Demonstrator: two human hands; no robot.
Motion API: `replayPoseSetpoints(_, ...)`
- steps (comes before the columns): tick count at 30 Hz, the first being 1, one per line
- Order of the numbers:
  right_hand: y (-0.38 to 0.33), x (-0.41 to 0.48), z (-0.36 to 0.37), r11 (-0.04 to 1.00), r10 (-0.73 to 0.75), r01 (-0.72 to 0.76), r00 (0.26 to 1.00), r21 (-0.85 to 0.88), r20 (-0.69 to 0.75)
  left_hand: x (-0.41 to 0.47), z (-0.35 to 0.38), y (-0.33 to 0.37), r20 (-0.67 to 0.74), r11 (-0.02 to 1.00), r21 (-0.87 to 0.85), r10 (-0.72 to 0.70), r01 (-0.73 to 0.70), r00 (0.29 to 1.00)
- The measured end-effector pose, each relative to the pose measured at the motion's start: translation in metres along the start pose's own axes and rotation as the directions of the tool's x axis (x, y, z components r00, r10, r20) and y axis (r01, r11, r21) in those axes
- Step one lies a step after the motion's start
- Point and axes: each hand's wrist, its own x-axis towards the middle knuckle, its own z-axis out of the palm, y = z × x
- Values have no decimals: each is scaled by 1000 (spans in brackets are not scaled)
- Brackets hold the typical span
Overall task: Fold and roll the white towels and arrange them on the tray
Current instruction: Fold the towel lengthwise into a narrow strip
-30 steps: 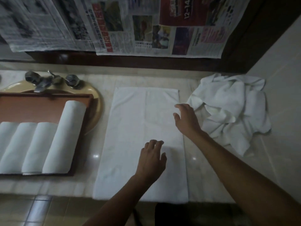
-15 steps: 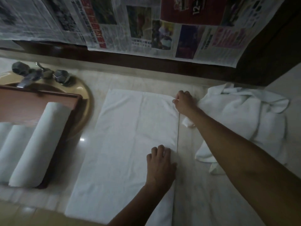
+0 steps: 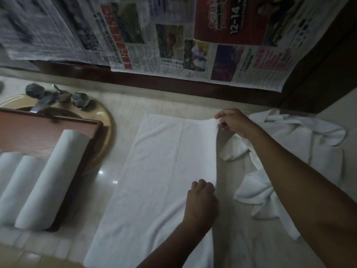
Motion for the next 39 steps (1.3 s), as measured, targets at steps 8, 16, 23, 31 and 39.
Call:
replayPoseSetpoints(8,-42,-3,29,958,-286,287,958,-2,23,-6,-101,-30,128,816,-506,-250,280,960)
replayPoseSetpoints(16,-98,27,138,867,-427,415,904,-278,18,-20,-170,-105,316,357,-835,-309,418,897)
replayPoseSetpoints(23,-101,49,229,836,-323,305,946,-456,40,-16,-178,-173,352,328,-778,-480,536,804)
replayPoseSetpoints(31,-85,57,252,729,-444,333,895,-598,-42,-11,-199,-200,354,232,-835,-466,498,811)
replayPoseSetpoints(39,-83,56,263,728,-498,344,860,-593,-113,-14,-176,-234,-93,775,-402,-565,488,820)
